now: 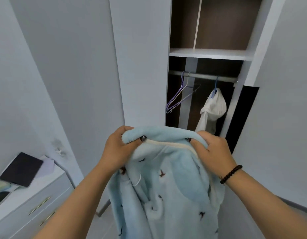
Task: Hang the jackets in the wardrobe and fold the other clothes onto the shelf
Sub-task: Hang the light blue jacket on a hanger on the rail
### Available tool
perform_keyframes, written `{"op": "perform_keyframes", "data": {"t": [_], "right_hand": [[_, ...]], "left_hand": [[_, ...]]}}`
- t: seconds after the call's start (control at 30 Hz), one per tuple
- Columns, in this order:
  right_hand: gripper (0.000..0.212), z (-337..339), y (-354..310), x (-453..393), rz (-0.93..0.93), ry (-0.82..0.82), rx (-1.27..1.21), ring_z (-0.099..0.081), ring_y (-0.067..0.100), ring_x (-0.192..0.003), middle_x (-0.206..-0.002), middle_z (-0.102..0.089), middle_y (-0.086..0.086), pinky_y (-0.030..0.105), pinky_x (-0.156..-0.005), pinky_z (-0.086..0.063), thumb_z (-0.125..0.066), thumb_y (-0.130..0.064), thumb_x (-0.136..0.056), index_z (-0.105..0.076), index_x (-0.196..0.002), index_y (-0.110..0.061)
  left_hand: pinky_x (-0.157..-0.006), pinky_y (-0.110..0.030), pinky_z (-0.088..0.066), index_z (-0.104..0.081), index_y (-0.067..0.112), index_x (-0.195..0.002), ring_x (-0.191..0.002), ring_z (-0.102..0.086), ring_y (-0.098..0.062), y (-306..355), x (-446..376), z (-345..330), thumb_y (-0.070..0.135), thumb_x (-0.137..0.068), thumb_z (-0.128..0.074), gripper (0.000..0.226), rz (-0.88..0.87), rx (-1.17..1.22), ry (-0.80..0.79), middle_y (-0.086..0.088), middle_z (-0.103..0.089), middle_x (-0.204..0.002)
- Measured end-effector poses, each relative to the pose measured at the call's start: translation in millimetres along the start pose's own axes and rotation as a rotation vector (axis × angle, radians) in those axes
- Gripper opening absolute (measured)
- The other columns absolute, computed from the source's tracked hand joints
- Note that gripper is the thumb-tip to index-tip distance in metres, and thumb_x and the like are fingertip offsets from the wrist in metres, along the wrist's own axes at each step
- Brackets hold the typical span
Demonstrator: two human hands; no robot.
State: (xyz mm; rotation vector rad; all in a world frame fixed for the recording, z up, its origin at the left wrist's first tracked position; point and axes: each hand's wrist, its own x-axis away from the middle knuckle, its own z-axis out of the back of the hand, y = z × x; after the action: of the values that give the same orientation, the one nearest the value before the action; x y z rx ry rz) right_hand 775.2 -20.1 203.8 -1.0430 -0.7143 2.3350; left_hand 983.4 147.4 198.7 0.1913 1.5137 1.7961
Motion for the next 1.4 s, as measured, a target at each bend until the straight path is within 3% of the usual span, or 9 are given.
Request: {"op": "perform_keyframes", "data": {"t": [0.17,0.4,0.53,0.63,0.7,0.87,1.1,1.27,1.4], "right_hand": [[0.01,-33,-21,-59,0.112,0.139,0.123,-0.062,0.011,-0.073,-0.079,-0.068,-0.007,0.025,-0.066,-0.048,-0.063,-0.015,-0.088,-0.072,-0.09,-0.019],[0.004,-67,-31,-117,0.032,0.295,0.091,-0.055,-0.012,-0.07,-0.07,-0.063,-0.02,-0.003,-0.064,-0.038,-0.072,-0.016,-0.082,-0.072,-0.08,-0.018],[0.012,-87,-23,-137,-0.014,0.281,0.051,-0.053,-0.02,-0.068,-0.069,-0.058,-0.027,-0.004,-0.063,-0.036,-0.074,-0.018,-0.081,-0.067,-0.075,-0.025],[0.01,-99,-9,-155,-0.037,0.263,0.028,-0.054,-0.017,-0.068,-0.072,-0.062,-0.021,-0.001,-0.064,-0.038,-0.074,-0.017,-0.081,-0.068,-0.077,-0.023],[0.006,-109,3,-167,-0.05,0.23,0.002,-0.056,-0.012,-0.07,-0.074,-0.065,-0.016,0.002,-0.064,-0.041,-0.074,-0.018,-0.081,-0.069,-0.078,-0.021],[0.007,-133,54,-190,-0.137,0.171,0.018,-0.058,-0.002,-0.072,-0.072,-0.066,-0.01,0.005,-0.062,-0.041,-0.073,-0.021,-0.082,-0.071,-0.076,-0.017],[0.024,-149,146,-218,-0.391,0.206,-0.014,-0.054,0.013,-0.061,-0.064,-0.064,0.005,0.011,-0.053,-0.039,-0.07,-0.026,-0.084,-0.068,-0.067,-0.009],[0.033,-169,183,-235,-0.547,0.116,-0.062,-0.042,0.006,-0.05,-0.054,-0.053,0.003,0.013,-0.047,-0.033,-0.071,-0.035,-0.082,-0.062,-0.06,-0.011],[0.023,-173,198,-253,-0.638,0.073,-0.08,-0.056,0.003,-0.05,-0.054,-0.064,-0.003,0.011,-0.049,-0.041,-0.068,-0.023,-0.085,-0.067,-0.061,-0.021]], "left_hand": [[-0.061,-0.009,-0.046,-0.055,0.044,-0.101,-0.081,-0.061,0.003,-49,-54,31,0.045,-0.05,-0.092,0.064,-0.029,-0.272,-0.268,0.019,-0.066,-0.086],[-0.061,-0.014,-0.04,-0.056,0.035,-0.081,-0.079,-0.061,-0.012,-106,-111,64,0.026,-0.091,-0.057,0.013,-0.017,-0.433,-0.211,0.017,-0.063,-0.079],[-0.07,0.001,-0.04,-0.036,0.059,-0.126,-0.09,-0.056,0.017,-99,-137,76,0.023,-0.091,-0.059,0.056,-0.092,-0.195,-0.221,0.04,-0.059,-0.098],[-0.073,-0.004,-0.045,-0.004,0.055,-0.147,-0.084,-0.061,0.009,-96,-156,65,0.026,-0.093,-0.059,0.082,-0.146,-0.079,-0.244,0.028,-0.065,-0.097],[-0.074,-0.001,-0.042,-0.015,0.051,-0.148,-0.089,-0.058,0.017,-93,-170,51,0.034,-0.093,-0.061,0.074,-0.184,-0.059,-0.224,0.041,-0.06,-0.102],[-0.061,-0.01,-0.045,-0.064,0.035,-0.096,-0.076,-0.062,0.004,-107,-216,5,0.032,-0.088,-0.066,0.009,-0.134,-0.237,-0.235,0.015,-0.068,-0.081],[-0.056,-0.032,-0.052,-0.061,0.025,-0.075,-0.054,-0.054,-0.003,-129,-278,-58,0.027,-0.085,-0.069,0.013,-0.077,-0.372,-0.363,0.008,-0.059,-0.065],[-0.069,-0.006,-0.036,-0.055,0.026,-0.073,-0.085,-0.05,0.006,-138,-313,-100,0.042,-0.089,-0.062,0.023,-0.208,-0.28,-0.242,0.017,-0.047,-0.091],[-0.052,-0.019,-0.032,-0.039,0.015,-0.066,-0.054,-0.034,-0.005,-149,-331,-135,0.049,-0.088,-0.058,0.045,-0.153,-0.134,-0.277,0.01,-0.038,-0.056]]}}
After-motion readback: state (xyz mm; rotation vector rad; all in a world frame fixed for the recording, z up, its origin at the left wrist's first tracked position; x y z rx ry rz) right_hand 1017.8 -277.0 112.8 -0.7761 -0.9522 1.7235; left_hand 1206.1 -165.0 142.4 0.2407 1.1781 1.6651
